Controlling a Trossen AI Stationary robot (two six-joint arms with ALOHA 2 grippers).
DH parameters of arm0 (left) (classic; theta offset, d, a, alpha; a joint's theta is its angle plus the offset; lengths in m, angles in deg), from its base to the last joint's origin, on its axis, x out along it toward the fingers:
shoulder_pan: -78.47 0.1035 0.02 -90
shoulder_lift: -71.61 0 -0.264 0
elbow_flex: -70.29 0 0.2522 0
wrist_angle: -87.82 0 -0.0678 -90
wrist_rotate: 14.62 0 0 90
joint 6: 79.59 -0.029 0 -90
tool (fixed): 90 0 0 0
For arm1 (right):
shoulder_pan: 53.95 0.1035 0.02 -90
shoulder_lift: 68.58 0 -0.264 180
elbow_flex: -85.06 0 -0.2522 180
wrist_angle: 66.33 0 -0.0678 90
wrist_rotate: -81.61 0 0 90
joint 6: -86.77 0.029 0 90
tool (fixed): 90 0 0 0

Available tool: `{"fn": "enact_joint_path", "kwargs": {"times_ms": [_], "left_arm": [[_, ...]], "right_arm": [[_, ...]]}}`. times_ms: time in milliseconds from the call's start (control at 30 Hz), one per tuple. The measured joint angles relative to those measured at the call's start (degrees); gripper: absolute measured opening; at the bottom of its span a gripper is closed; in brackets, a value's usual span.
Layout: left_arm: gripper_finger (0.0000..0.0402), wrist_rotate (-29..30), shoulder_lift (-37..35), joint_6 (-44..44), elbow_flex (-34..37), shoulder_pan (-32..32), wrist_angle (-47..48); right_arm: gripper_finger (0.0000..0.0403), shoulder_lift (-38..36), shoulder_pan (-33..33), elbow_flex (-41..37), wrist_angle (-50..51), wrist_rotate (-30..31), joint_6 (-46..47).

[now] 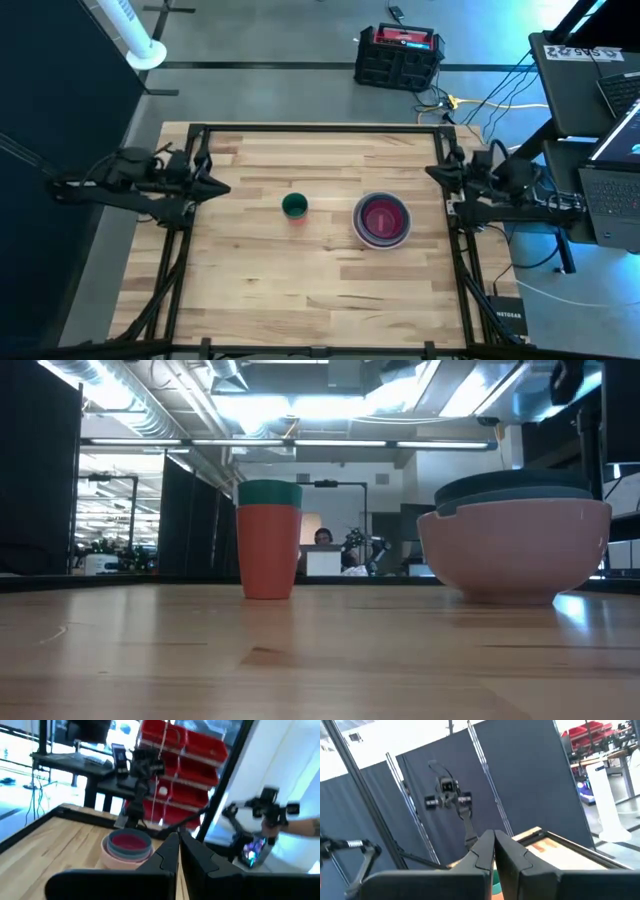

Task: Nest bowls inside each other
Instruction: Return to Home Position

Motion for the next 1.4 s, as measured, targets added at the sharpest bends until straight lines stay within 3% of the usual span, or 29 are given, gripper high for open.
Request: {"fn": "enact_joint_path", "kwargs": {"times_ms": [133,333,433,833,933,1167,1300,1400], "left_arm": [[0.0000,0.2,-3.9,2.5,6.4,0.7,-3.4],[0.0000,0.4,-8.6,5.6,12.5,1.7,-3.7],[0.0000,3.4,-9.9,6.8,14.1,2.1,-3.3],[0.0000,6.6,-9.9,-0.6,14.4,2.4,8.5],[0.0000,6.1,-10.4,-7.0,14.4,2.1,9.3],[0.0000,-2.6,-17.6,-13.7,15.1,2.1,9.4],[0.0000,-6.6,-25.5,-13.4,17.9,2.1,9.3],[0.0000,-8.0,-25.8,-12.3,19.4,2.0,9.1]], "right_arm": [[0.0000,-6.3,0.0,-4.6,0.6,0.8,1.6],[0.0000,-6.2,0.0,-8.2,1.1,1.3,3.2],[0.0000,-6.5,0.0,-9.3,1.9,2.1,4.5],[0.0001,-6.4,0.0,-9.7,9.5,6.2,2.8],[0.0001,-6.4,0.0,-9.7,9.6,7.4,2.6],[0.0001,-6.4,0.0,-9.7,7.5,5.0,2.5],[0.0001,-6.4,0.0,-9.7,7.0,4.6,2.5],[0.0001,-6.4,0.0,-9.7,6.9,3.7,2.7]]}}
